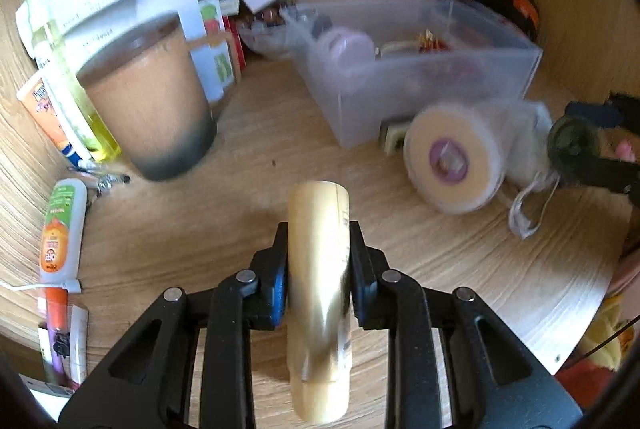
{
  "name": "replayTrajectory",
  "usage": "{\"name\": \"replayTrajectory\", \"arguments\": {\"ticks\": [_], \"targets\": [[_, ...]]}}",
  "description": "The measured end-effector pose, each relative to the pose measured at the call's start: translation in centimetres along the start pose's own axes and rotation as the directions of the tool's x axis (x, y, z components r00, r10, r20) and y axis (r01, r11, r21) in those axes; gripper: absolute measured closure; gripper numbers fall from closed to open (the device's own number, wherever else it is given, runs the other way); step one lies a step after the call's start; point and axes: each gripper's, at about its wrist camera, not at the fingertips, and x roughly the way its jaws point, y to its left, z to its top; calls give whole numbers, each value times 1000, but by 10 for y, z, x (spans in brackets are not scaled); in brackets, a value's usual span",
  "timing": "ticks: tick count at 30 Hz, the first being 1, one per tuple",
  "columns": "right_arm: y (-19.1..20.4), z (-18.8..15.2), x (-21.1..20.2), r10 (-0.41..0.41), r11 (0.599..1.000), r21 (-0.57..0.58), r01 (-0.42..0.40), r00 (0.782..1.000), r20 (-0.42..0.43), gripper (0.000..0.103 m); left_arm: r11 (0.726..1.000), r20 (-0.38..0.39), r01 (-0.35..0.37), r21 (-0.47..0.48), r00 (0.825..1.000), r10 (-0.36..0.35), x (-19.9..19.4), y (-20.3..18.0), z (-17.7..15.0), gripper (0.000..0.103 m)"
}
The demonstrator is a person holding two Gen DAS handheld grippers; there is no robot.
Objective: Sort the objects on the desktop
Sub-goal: 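Lift the sunscreen tube upright with the left tool while the right tool lifts the green bottle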
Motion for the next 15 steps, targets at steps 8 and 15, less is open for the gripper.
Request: {"name": "replayTrajectory", "arguments": {"ticks": [8,15], "targets": [[-23,20,-13,-29,999,20,28,999,45,42,998,103,55,-25,993,-52,-29,-6,26,78],[-42,39,-19,-65,997,39,62,995,81,42,996,200,87,-32,976,-79,-54,-7,54,78]]}}
